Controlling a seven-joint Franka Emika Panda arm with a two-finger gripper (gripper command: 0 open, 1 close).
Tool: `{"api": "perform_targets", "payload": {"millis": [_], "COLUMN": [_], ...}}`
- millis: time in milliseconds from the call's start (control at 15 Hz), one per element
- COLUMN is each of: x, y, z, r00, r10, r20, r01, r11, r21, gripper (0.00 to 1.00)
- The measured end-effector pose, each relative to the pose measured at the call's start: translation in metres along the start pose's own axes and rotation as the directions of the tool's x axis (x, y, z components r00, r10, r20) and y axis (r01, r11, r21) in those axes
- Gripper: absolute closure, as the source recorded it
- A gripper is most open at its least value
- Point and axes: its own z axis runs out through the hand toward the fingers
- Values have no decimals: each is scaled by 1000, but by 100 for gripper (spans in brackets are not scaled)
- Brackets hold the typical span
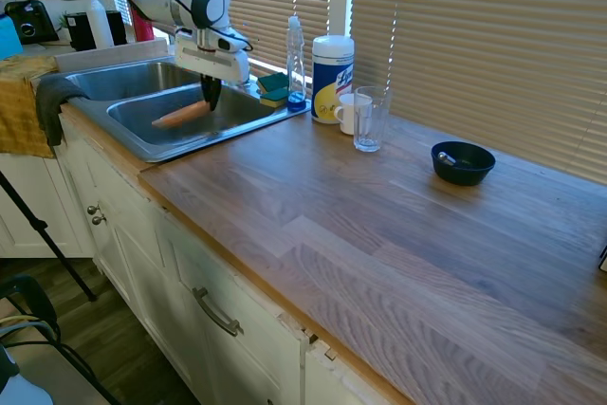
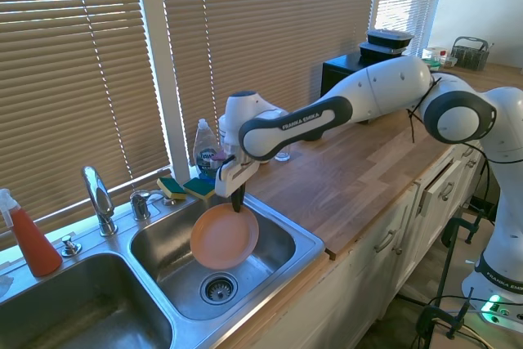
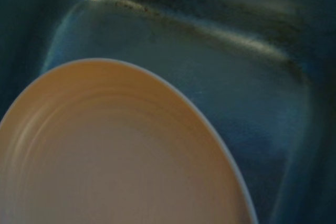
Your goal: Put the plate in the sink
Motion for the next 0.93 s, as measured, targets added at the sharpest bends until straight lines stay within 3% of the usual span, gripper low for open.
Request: {"api": "perform_targets", "payload": {"millis": [333, 400, 933], "x": [4, 8, 17], "y": [-27, -28, -40], "z": [68, 78, 72], "r00": [1000, 999, 998], "r10": [29, 42, 68], "r20": [-3, 0, 4], "r01": [-29, -41, -67], "r11": [995, 994, 990], "r21": [-91, -106, -125], "gripper": [100, 0, 0]}}
